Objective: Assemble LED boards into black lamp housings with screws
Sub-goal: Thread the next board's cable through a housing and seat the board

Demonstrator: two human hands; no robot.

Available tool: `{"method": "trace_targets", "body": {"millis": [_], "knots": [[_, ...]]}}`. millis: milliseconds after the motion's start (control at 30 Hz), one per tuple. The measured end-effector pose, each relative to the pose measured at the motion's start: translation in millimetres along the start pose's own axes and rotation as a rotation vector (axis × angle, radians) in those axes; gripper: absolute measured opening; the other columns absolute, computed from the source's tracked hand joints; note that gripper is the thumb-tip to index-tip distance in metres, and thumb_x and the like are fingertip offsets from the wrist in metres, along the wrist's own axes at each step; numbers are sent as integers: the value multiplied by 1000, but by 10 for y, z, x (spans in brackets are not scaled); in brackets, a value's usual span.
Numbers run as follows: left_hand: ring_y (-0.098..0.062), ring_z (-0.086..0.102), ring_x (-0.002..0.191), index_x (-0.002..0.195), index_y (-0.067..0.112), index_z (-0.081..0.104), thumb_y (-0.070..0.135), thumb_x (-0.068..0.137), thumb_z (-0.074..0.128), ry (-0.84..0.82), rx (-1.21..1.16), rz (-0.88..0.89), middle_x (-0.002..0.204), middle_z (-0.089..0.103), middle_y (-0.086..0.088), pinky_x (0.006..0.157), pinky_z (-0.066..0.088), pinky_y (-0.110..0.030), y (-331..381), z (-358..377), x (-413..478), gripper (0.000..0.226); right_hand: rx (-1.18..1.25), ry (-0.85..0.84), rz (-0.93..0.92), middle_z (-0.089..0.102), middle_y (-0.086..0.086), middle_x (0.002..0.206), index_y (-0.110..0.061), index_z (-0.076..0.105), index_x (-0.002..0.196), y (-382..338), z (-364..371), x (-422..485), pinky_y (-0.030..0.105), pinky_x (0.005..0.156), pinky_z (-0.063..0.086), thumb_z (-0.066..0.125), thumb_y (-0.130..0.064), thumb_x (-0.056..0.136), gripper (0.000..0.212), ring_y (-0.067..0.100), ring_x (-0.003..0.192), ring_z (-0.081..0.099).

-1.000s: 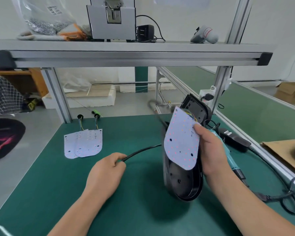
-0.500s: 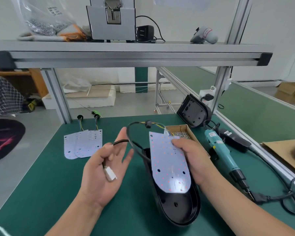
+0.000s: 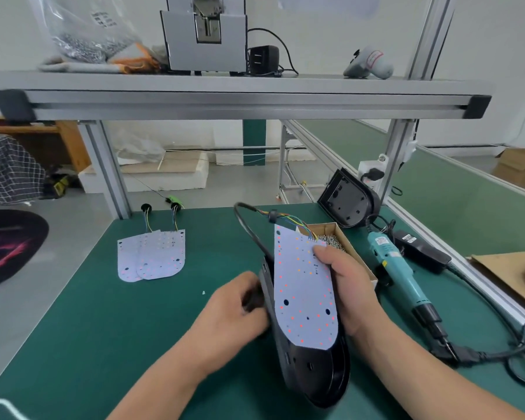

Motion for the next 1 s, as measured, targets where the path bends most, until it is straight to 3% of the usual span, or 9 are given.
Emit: {"method": "trace_targets", "body": {"millis": [67, 167, 267, 367, 533, 667, 767, 833, 1000], "knots": [[-13, 71, 91, 113, 15, 71, 3, 83, 57, -158, -113, 1, 105, 78, 7, 80, 57, -29, 13, 145, -32, 36, 18, 10, -18, 69, 26, 117, 3, 70, 121, -3, -6, 1, 50, 92, 49, 69, -34, 85, 52, 39, 100, 66], [-14, 64, 88, 117, 14, 73, -1, 89, 61, -174, -151, -26, 109, 79, -2, 78, 48, -27, -48, 140, -6, 34, 53, -11, -42, 70, 24, 115, -4, 75, 117, -6, 24, 24, 48, 90, 51, 68, -33, 87, 42, 38, 99, 67], [-14, 69, 84, 106, 13, 71, 17, 90, 69, -61, -13, -63, 99, 79, 0, 77, 59, -38, -171, 68, 60, 16, 67, -46, -57, 76, 14, 104, -16, 82, 100, -45, 59, 29, 39, 79, 60, 62, -30, 94, 25, 32, 87, 74], [-10, 37, 60, 76, 18, 48, 50, 81, 72, 111, 140, -87, 64, 47, 8, 57, 39, -31, -256, -101, 100, 40, 132, -3, -124, 73, 14, 112, -13, 74, 111, -242, -21, 21, 42, 82, 58, 61, -27, 94, 25, 33, 96, 70], [-14, 29, 58, 75, 22, 32, 46, 93, 72, 397, 117, -169, 62, 36, 11, 58, 29, -34, -441, -503, 78, 50, 170, 123, -210, 78, 6, 94, -18, 85, 90, -508, -287, 30, 31, 63, 61, 56, -29, 101, 33, 25, 75, 75], [-19, 44, 53, 77, 22, 36, 37, 92, 71, 498, 9, -219, 56, 43, 6, 57, 34, -34, -550, -784, 16, 41, 184, 156, -294, 77, 2, 85, -21, 84, 84, -643, -390, 10, 29, 58, 59, 55, -29, 102, 34, 22, 68, 74], [-24, 74, 66, 86, 19, 42, 17, 99, 69, 556, -323, -255, 58, 47, -1, 57, 52, -33, -659, -811, -20, 30, 168, 129, -301, 76, 1, 80, -21, 82, 79, -614, -354, 13, 28, 57, 58, 56, -28, 100, 35, 22, 65, 74], [-31, 80, 86, 89, 17, 44, 7, 101, 65, 561, -632, -212, 62, 46, -5, 74, 63, -40, -645, -743, -5, 26, 164, 99, -279, 76, 1, 78, -20, 82, 79, -568, -301, 17, 28, 56, 58, 55, -28, 100, 35, 21, 64, 74], [-34, 74, 116, 79, 11, 47, -1, 102, 53, 592, -1289, -41, 66, 45, -6, 103, 54, -48, -538, -796, 34, 27, 120, 74, -206, 74, 6, 79, -17, 81, 81, -426, -216, 11, 31, 56, 58, 60, -30, 95, 28, 24, 64, 72]]}}
Point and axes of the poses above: each hand's wrist, its own x-axis towards the middle knuckle, its own z-axis out of the palm, y = z × x, the point moved 10 cm from there along x, towards the middle knuckle
